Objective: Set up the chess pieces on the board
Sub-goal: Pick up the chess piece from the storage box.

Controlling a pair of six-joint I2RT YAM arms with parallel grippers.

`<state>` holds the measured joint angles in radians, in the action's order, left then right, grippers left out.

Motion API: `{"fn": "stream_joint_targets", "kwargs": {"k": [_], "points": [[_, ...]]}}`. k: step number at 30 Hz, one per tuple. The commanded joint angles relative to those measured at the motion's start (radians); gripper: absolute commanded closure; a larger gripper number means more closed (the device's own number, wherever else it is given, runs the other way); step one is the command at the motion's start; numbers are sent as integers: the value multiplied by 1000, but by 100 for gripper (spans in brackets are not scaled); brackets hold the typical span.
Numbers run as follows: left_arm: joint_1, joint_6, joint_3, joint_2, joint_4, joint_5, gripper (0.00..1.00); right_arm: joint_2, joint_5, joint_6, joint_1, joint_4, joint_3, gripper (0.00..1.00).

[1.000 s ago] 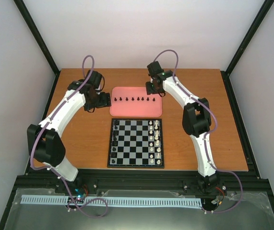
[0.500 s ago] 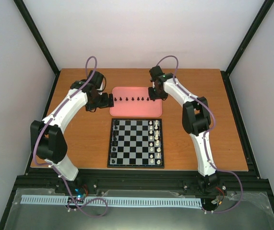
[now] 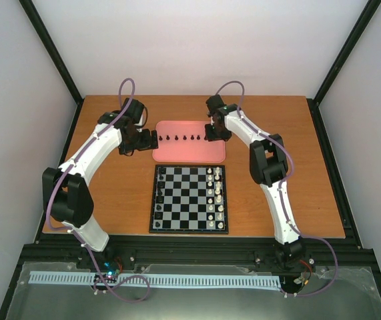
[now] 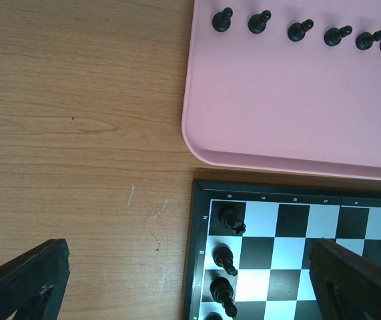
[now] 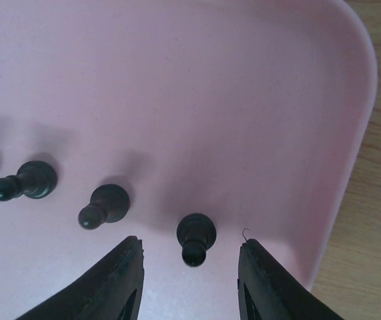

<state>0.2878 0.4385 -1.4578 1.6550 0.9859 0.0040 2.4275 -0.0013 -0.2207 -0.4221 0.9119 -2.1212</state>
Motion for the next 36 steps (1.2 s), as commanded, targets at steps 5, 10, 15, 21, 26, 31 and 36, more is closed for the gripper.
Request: {"fn": "stream_joint_targets", "kwargs": {"k": [5, 10, 15, 21, 26, 31, 36], "points": [[-10, -28, -30, 11, -8, -3, 0, 44, 20, 9, 8, 2, -90, 58], [-10, -30, -34, 28, -12, 7, 0, 65, 15, 6, 11, 6, -110, 70], [-12, -31, -42, 38, -10, 11, 0, 70, 13, 7, 13, 24, -121, 73], [-12, -30, -36, 45, -16, 17, 0, 68, 21, 11, 14, 34, -114, 74], [-12, -28, -28, 39, -18, 18, 0, 72, 19, 6, 14, 32, -115, 74], [-12, -31, -23, 34, -13, 11, 0, 83, 17, 5, 16, 37, -123, 75], [-14, -34, -20, 29, -14, 10, 0, 84, 30, 1, 16, 48, -118, 79]]}}
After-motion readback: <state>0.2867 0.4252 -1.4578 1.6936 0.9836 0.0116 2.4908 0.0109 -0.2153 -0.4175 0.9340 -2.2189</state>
